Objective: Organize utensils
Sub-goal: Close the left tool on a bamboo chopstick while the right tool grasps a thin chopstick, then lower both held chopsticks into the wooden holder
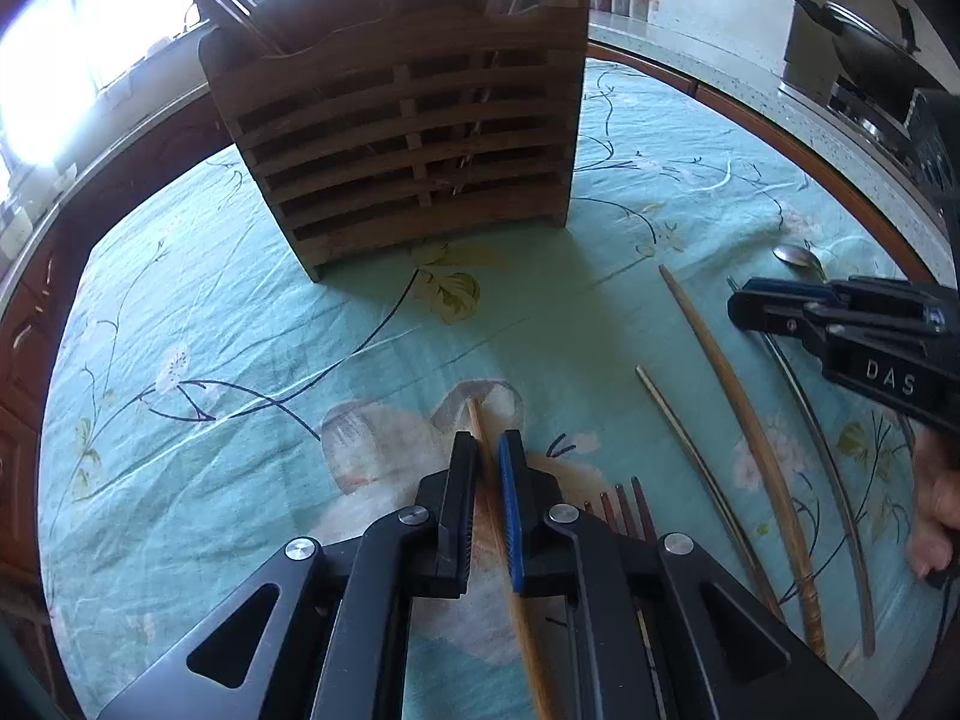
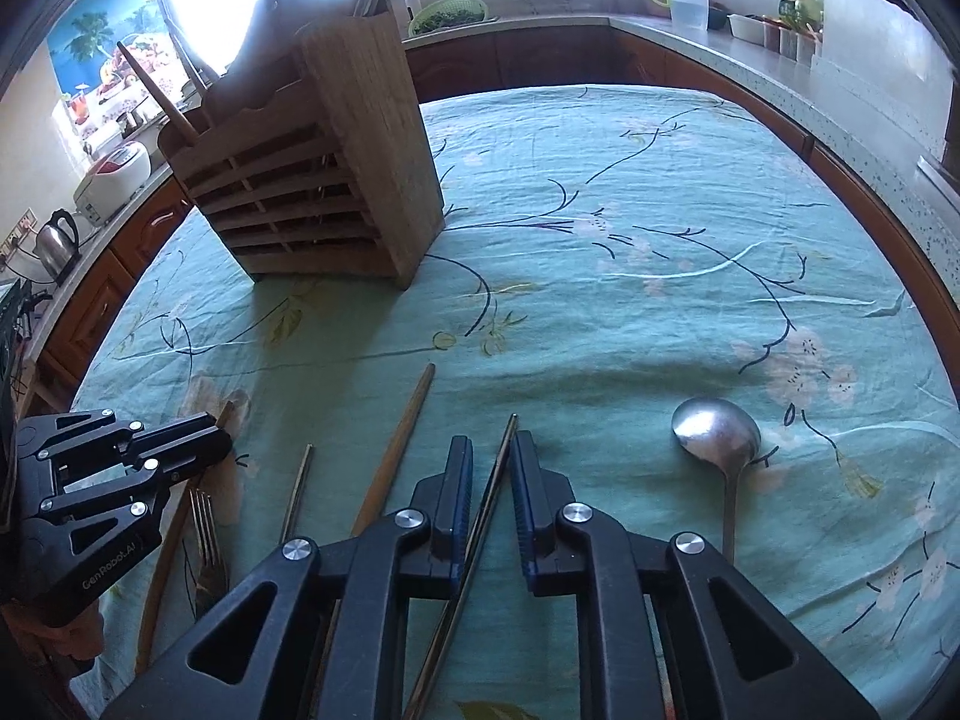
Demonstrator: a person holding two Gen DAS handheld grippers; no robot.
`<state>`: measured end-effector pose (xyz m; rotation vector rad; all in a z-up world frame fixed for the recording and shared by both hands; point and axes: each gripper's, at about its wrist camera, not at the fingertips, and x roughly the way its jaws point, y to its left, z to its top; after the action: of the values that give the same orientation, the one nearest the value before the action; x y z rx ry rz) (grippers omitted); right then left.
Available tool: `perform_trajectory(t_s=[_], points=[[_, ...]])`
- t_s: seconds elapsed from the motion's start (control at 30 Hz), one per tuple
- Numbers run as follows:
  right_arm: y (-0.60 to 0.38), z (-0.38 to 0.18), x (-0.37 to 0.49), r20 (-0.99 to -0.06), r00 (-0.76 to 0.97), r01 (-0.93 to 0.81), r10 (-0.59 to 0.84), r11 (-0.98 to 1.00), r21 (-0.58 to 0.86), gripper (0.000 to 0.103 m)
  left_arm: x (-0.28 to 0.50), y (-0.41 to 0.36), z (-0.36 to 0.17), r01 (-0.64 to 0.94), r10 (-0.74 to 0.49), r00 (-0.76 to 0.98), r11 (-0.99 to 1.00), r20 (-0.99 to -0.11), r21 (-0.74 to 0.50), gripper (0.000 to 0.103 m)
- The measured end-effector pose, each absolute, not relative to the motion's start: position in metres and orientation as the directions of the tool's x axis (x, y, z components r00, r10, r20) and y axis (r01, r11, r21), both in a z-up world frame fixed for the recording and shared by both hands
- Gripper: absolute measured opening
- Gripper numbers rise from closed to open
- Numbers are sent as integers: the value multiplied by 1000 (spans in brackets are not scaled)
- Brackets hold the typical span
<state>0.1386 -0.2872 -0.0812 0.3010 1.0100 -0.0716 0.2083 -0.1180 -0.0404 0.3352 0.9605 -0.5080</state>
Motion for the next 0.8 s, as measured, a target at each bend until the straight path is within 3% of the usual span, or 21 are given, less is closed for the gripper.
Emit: perform_trajectory(t_s=[0.2,0.4,0.63,0.8], points=[[-296,-82,137,-835,535,211,126,937,277,14,209,-115,-41,541,-270,472,840,-839,34,10],[-301,-83,136,-831,537,208,144,932,296,7,207,-105,-40,544,-302,469,839,-830,3,6],[-305,-75,122,-816,557,236,154,912,334,4,209,-85,-35,518,-360,434,850,-826,-99,3],[-298,-44,102,-765,622,211,166,905,368,4,195,-55,-12,496,-456,442,841,-772,-214,3]])
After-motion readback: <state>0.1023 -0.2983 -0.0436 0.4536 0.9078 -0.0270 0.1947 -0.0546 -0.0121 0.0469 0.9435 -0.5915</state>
